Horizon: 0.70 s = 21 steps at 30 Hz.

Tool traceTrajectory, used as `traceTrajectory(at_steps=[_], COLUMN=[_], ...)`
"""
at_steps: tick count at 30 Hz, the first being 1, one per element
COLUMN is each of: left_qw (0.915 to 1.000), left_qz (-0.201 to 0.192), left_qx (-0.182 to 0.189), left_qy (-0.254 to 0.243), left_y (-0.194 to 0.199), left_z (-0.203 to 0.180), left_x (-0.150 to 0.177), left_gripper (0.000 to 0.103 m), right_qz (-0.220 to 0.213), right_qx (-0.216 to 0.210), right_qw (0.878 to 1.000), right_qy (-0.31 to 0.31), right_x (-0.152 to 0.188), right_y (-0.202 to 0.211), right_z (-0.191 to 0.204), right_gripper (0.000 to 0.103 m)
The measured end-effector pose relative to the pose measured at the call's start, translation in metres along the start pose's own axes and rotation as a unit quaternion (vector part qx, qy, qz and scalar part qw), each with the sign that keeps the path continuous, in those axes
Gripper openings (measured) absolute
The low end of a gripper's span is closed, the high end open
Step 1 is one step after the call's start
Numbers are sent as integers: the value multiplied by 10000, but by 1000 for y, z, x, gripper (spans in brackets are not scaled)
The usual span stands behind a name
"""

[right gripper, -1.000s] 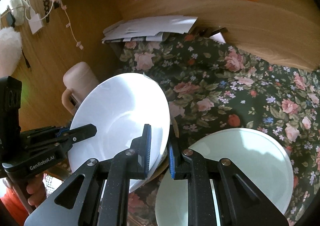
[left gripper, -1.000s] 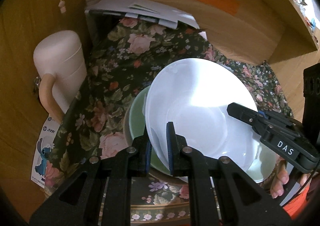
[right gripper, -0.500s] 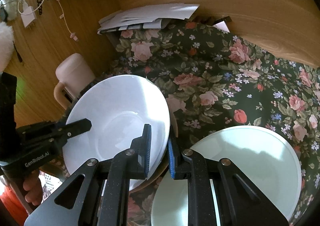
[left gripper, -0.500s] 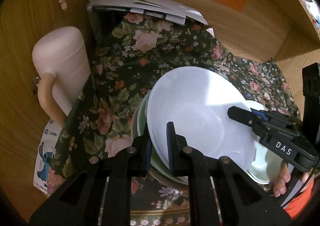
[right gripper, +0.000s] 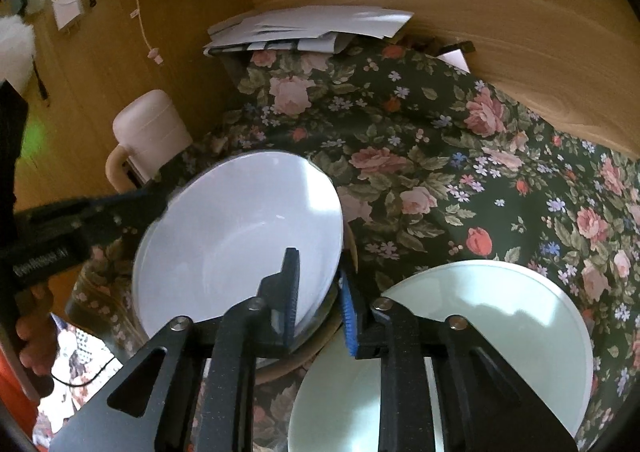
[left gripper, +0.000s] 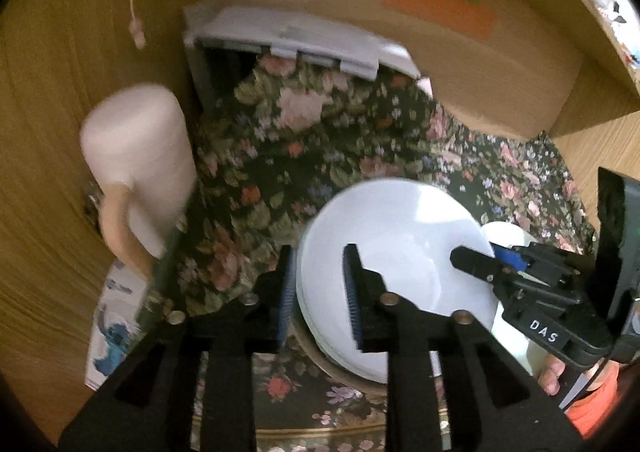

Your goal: Organize plates and bowls

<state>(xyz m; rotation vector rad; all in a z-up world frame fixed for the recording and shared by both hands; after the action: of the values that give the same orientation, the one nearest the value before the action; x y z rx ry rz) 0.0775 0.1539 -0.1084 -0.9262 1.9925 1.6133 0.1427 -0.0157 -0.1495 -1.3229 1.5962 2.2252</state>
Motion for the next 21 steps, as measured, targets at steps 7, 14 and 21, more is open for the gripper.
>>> traceTrajectory(at_steps=[7, 14, 21], left_qw=[9999, 9972, 9931], left_qz=[106, 533, 727], left_qx=[23, 327, 691], left_qy=[109, 412, 605], left_y=[4, -16, -35], left_z=[12, 24, 26], left_x=[5, 24, 35], left_gripper=[47, 50, 51], right_qz=[-204, -6, 411], right_qx=[192, 210, -95], right_qw=[9995, 9997, 9985], right_qy=[137, -87, -337], right_x=[-4, -6, -5], right_y=[12, 1, -23], right_z=[0, -15, -22], right_gripper=[41, 47, 47])
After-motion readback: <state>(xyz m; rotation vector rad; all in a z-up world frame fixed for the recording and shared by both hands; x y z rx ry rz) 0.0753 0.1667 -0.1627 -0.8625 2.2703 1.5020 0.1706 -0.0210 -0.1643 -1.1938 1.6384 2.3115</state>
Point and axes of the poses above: each gripper's, at about its wrist camera, not at the fingertips, and y roughly against the way its jaws point, z to its left, x to its underside, the point moved 2 cm from there along -y, roughly the way its jaws point, and after that the axes turned 9 degrees about x, right-handed, at the moved point
